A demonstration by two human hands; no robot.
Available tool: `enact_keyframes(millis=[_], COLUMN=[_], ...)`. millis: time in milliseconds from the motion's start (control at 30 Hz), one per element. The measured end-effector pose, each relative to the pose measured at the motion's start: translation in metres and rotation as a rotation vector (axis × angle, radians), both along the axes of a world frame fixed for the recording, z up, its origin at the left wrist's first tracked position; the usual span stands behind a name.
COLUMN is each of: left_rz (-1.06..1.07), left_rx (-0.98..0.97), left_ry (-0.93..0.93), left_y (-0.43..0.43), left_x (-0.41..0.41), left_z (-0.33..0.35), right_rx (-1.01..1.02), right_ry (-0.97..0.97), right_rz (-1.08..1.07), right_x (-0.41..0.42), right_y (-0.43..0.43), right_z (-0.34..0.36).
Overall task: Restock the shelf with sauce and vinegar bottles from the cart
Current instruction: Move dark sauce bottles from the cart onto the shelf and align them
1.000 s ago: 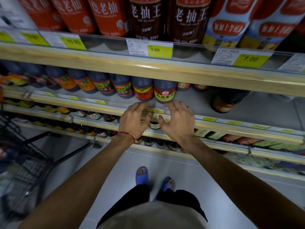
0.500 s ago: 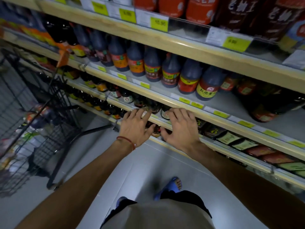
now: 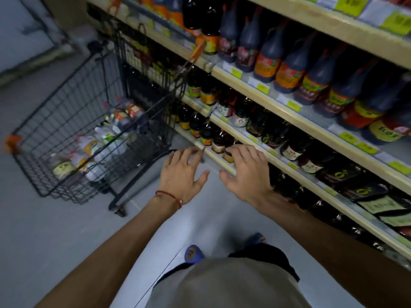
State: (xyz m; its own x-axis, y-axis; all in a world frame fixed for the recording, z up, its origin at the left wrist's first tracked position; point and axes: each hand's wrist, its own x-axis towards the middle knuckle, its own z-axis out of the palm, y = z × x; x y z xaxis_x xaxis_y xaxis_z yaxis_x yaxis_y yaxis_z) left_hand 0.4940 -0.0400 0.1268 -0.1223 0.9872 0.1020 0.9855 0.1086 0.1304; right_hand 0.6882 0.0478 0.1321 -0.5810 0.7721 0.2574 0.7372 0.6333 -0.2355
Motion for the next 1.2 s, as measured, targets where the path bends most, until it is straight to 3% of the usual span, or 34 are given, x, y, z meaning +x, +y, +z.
enact_keyframes(millis=[467,667,1200], left_rz=[0.276,0.379,0.690], left_rx=[0.055,0.024,-0.218], left_ry=[-0.101,-0.068,-0.286], left_y=[-0.053,-0.012,0.121], left_x=[-0.162,-0.237,-0.372], left_z=[0.006,0.004,-0.049], right_rx=[-0.065,-0.111,-0.360], right_ry=[0.066,0.107,-0.048], right_rz=[0.281,0.293,0.430], right_x=[-0.196,-0.289,-0.471], right_y=[0.014,0.083,0.235], right_z=[0.000,-0.005,-0.069])
